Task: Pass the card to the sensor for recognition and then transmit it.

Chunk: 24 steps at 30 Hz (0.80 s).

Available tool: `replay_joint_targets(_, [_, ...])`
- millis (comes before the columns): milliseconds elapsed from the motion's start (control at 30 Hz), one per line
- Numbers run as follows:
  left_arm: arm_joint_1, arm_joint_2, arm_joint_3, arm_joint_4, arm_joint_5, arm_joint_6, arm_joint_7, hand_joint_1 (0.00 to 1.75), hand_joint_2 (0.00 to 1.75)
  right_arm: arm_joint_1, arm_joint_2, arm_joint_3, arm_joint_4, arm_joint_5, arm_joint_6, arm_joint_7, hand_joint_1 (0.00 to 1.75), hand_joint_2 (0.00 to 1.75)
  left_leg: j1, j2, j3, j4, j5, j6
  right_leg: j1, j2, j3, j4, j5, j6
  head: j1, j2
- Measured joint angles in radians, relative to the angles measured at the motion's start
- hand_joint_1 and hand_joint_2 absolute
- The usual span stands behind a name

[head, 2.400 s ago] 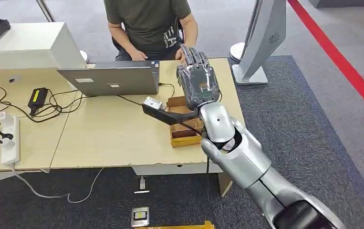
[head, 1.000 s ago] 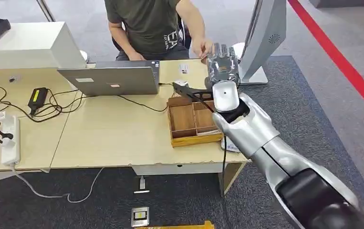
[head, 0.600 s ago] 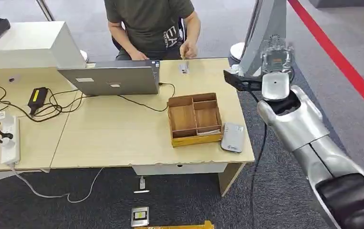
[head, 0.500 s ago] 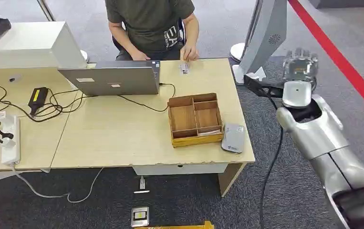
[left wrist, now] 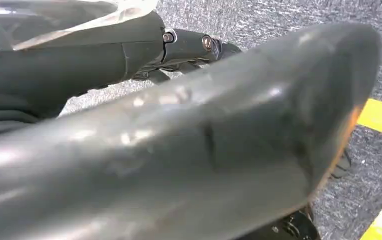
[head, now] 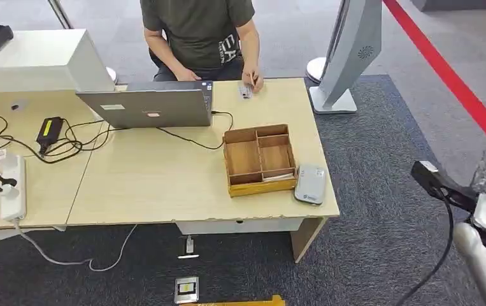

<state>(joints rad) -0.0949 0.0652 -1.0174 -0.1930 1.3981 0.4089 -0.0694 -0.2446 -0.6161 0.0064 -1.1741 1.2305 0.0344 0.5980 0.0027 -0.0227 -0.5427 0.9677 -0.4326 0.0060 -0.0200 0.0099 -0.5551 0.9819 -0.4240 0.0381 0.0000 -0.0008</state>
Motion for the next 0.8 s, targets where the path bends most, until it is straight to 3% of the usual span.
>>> replay_joint_targets(100, [0.000,0.000,0.004,0.000,0.006,0.000,0.000,0.00,0.00,0.032,0.033,-0.073,0.106,-0.061,-0.313,-0.109,0.00,0.00,0.000,0.001,0.000,0.000,0.000,0.000,-0.001,0.000,-0.001,0.000,0.000,0.000,0.000,0.000])
replay_joint_targets(133, [-0.001,0.001,0.005,0.000,0.006,0.000,0.000,0.00,0.00,0.035,0.042,-0.093,0.143,-0.069,-0.358,-0.119,0.00,0.00,0.000,0.001,0.000,0.000,0.000,0.000,0.000,0.000,-0.001,0.000,0.000,0.000,-0.001,0.000])
replay_joint_targets(267, [-0.004,0.001,0.009,0.000,0.008,0.001,0.000,0.00,0.00,0.043,0.071,-0.147,0.241,-0.081,-0.380,-0.135,0.00,0.00,0.000,0.001,0.000,0.000,0.000,0.000,-0.001,0.000,-0.001,0.000,0.000,0.000,0.000,0.000])
replay_joint_targets(333, [-0.006,0.001,0.012,0.000,0.011,0.006,0.000,0.00,0.00,0.052,0.091,-0.171,0.275,-0.142,-0.413,-0.180,0.00,0.00,0.000,0.002,0.001,0.000,0.000,-0.001,0.000,0.000,-0.001,0.000,0.000,0.000,0.001,0.000])
replay_joint_targets(467, [-0.006,-0.008,0.023,0.000,0.027,0.031,0.000,0.00,0.00,0.060,0.161,-0.241,0.442,-0.405,-0.606,-0.464,0.00,0.00,0.000,0.002,0.001,0.000,0.000,-0.001,0.000,0.000,0.000,0.000,0.000,0.000,0.000,0.000])
replay_joint_targets(633, [-0.006,-0.016,0.035,0.000,0.042,0.042,0.000,0.00,0.00,0.117,0.266,-0.330,0.644,-0.594,-0.677,-0.626,0.00,0.00,0.002,0.002,0.001,0.000,-0.001,-0.002,0.003,0.001,0.000,0.000,-0.002,-0.002,0.002,0.000])
replay_joint_targets(700, [-0.005,-0.016,0.041,0.000,0.050,0.045,0.000,0.00,0.00,0.142,0.320,-0.380,0.714,-0.659,-0.681,-0.620,0.00,0.00,0.002,0.002,0.001,-0.001,-0.002,-0.002,0.003,0.001,0.000,0.000,-0.003,-0.004,0.002,0.000])
replay_joint_targets(800, [-0.005,-0.015,0.051,0.000,0.060,0.056,0.000,0.00,0.00,0.163,0.394,-0.427,0.793,-0.643,-0.684,-0.519,0.00,0.00,0.002,0.003,0.002,-0.003,-0.002,-0.004,0.003,0.002,0.000,0.001,-0.003,-0.005,0.001,0.000])
